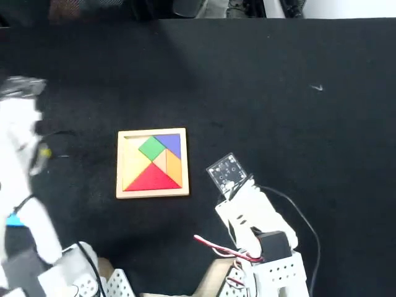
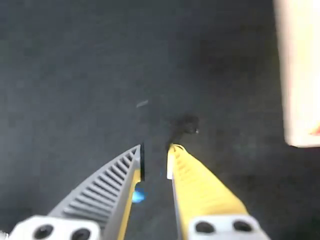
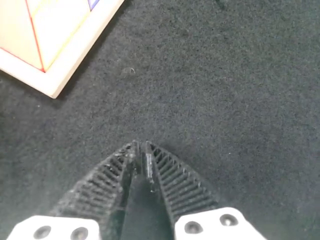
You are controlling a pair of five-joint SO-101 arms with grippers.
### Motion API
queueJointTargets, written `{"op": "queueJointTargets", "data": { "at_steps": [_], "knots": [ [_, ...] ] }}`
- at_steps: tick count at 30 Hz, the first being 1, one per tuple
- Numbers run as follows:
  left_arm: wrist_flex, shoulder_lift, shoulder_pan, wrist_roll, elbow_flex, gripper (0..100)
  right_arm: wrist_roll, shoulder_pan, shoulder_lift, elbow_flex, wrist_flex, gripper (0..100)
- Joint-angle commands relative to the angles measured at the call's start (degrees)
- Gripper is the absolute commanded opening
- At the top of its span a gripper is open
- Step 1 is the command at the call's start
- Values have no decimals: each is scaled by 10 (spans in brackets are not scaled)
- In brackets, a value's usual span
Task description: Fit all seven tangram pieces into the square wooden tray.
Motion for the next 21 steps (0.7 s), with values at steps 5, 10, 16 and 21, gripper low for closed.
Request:
{"op": "queueJointTargets", "data": {
  "at_steps": [5,10,16,21],
  "knots": [
    [-138,-33,-223,-4,149,30,4,6,-53,-2,11,18],
    [-229,39,-245,-3,231,30,4,6,-53,-2,11,18],
    [-234,137,-325,28,174,30,4,6,-53,-2,11,18],
    [-234,211,-365,25,115,30,4,6,-53,-2,11,18]
  ]
}}
